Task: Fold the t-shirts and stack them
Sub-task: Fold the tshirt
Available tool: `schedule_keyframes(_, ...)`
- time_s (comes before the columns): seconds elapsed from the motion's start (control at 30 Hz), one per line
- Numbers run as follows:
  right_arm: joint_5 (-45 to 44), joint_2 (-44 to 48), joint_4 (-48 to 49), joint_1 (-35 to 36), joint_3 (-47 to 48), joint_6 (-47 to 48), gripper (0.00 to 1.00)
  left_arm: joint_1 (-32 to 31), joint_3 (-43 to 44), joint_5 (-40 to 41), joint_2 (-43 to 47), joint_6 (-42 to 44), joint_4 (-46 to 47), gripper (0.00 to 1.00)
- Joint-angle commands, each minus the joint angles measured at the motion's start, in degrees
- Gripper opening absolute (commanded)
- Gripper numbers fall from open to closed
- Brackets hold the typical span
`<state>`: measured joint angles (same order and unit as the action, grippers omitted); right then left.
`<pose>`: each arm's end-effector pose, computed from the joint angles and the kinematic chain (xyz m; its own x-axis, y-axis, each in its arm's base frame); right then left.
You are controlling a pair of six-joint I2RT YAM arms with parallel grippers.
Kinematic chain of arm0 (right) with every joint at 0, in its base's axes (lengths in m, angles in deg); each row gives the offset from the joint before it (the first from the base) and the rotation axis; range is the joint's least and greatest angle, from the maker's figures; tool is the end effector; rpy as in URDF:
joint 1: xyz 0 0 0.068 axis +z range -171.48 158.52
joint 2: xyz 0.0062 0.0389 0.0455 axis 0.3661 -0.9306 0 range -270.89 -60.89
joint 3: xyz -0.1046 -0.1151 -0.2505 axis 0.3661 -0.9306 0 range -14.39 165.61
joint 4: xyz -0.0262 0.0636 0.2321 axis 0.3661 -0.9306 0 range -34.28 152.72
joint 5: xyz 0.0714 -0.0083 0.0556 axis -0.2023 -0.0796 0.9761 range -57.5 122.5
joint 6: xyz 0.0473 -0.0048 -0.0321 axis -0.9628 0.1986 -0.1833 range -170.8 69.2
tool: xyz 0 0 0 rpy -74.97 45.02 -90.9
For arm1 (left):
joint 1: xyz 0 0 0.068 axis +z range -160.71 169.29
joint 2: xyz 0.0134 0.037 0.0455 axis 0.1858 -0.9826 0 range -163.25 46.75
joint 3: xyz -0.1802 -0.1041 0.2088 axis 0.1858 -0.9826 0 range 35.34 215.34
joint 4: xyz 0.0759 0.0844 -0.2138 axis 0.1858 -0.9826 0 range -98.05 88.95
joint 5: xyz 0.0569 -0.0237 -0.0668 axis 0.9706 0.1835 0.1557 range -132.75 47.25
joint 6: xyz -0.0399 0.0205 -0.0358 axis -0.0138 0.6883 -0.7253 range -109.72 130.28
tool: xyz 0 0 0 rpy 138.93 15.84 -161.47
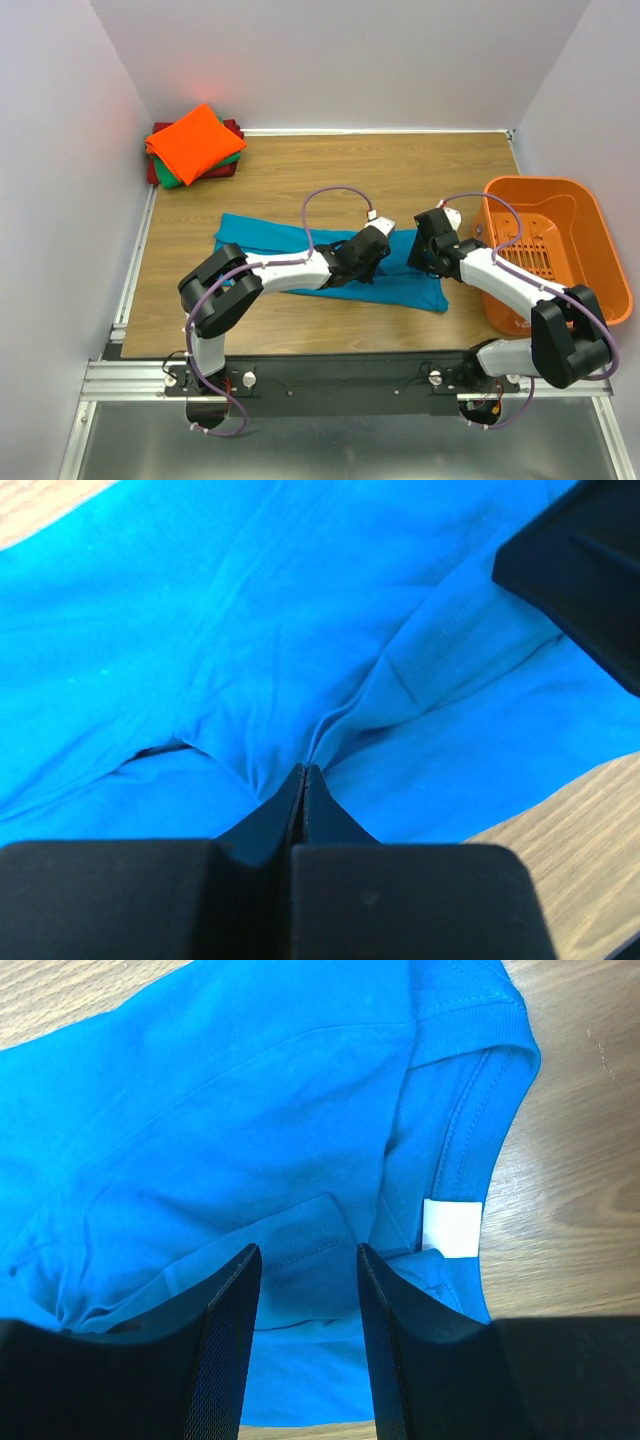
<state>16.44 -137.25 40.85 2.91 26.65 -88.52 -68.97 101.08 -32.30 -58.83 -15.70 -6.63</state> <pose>0.2152 0.0853 0.2165 -0.7648 0.2987 -0.5708 0.2624 0.9536 0.1475 0.2101 -0.3257 0.2108 -0.6738 0.2705 -0.6877 0.5275 0.8278 -0.1912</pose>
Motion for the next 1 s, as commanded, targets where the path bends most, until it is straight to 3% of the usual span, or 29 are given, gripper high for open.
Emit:
schedule_keyframes(0.0,-2.32,1.47,0.95,0.14,-1.05,-1.13,0.5,-0.36,1.33,3.69,0.54,0.23,-1.53,0.0)
schedule_keyframes(0.27,-0.3,3.76,0.86,0.05,-1.22,-1.22,0.4,-0.36,1.59,5.19,4.41,0.49,-3.73,0.0)
schedule_keyframes(0.43,0.85,5.69,0.51,0.05,-1.57,-0.87,0.41,-0.28,1.59,4.57,5.82,1.19,-3.91,0.0)
schedule_keyframes(0.7,0.85,6.4,-0.81,0.05,-4.12,-2.54,0.51,-0.28,0.98,3.43,6.26,0.84,-3.91,0.0)
schedule_keyframes(0.97,-0.12,3.67,-0.63,0.05,-3.95,-3.33,0.45,-0.28,1.15,2.81,5.82,0.84,-3.56,0.0)
